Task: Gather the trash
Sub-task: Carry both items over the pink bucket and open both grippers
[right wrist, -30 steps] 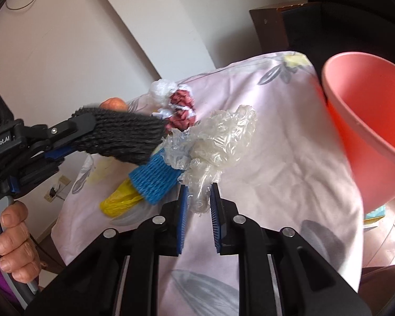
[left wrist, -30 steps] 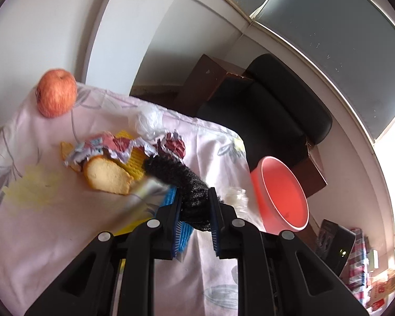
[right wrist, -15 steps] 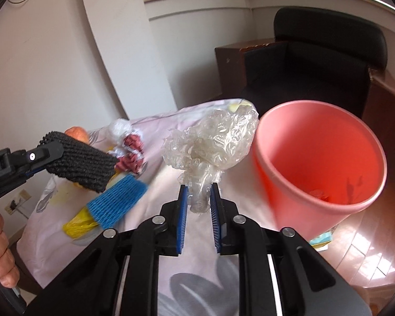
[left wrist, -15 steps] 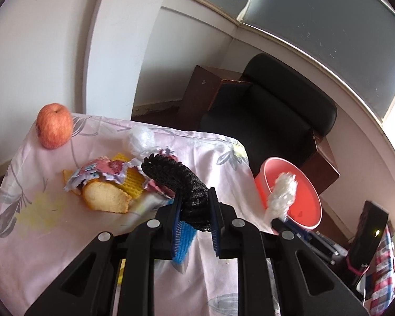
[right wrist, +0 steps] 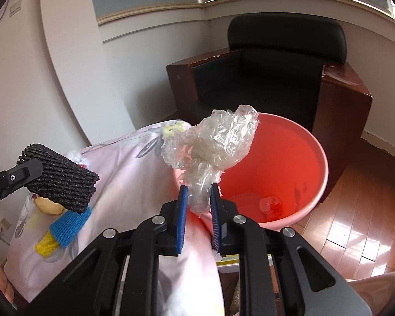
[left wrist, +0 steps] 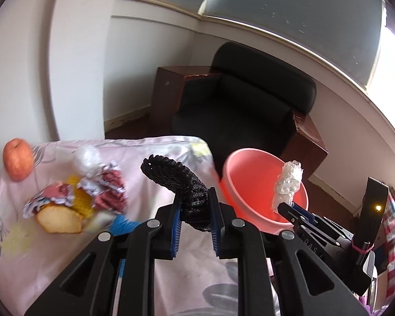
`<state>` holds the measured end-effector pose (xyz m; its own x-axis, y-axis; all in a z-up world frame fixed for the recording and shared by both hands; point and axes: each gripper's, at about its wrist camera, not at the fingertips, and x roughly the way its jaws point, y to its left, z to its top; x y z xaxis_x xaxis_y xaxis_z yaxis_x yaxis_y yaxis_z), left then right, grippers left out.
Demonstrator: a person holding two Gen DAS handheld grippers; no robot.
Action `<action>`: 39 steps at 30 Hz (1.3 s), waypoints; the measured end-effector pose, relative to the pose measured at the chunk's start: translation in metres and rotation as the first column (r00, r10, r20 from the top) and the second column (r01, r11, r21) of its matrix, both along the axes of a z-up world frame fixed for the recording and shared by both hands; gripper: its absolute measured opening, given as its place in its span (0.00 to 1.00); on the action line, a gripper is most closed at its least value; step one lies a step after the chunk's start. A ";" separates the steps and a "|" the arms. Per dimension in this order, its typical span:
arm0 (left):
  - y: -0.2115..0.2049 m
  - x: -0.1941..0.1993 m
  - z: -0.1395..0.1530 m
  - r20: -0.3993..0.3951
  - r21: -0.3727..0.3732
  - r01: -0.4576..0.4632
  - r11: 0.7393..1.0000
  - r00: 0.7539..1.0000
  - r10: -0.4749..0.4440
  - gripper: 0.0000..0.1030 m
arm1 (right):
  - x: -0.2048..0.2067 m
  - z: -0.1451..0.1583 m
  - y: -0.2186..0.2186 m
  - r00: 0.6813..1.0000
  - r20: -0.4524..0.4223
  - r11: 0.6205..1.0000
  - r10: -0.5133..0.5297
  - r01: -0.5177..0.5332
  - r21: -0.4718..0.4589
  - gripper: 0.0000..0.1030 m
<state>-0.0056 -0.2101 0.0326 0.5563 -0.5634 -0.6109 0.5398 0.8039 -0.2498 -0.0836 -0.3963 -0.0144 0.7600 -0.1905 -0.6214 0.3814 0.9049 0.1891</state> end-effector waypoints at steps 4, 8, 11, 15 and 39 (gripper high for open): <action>-0.022 -0.003 0.004 0.015 0.008 0.036 0.999 0.999 -0.037 0.17 | -0.004 -0.004 -0.013 1.000 0.002 1.000 -0.030 0.030 0.000 0.17; -0.045 -0.007 0.007 0.037 0.022 0.075 0.997 0.996 -0.076 0.17 | -0.007 -0.007 -0.025 0.998 0.006 0.998 -0.057 0.057 0.009 0.17; -0.062 -0.008 0.009 0.047 0.026 0.098 0.995 0.994 -0.100 0.17 | -0.007 -0.009 -0.035 0.997 0.008 0.997 -0.079 0.079 0.015 0.17; -0.084 -0.008 0.009 0.070 0.042 0.129 0.991 0.989 -0.132 0.17 | -0.008 -0.012 -0.045 0.995 0.009 0.994 -0.103 0.103 0.025 0.17; -0.145 0.009 -0.038 0.042 0.181 0.182 0.966 0.980 -0.193 0.18 | 0.009 -0.032 -0.062 0.990 -0.031 0.991 -0.134 0.134 0.010 0.17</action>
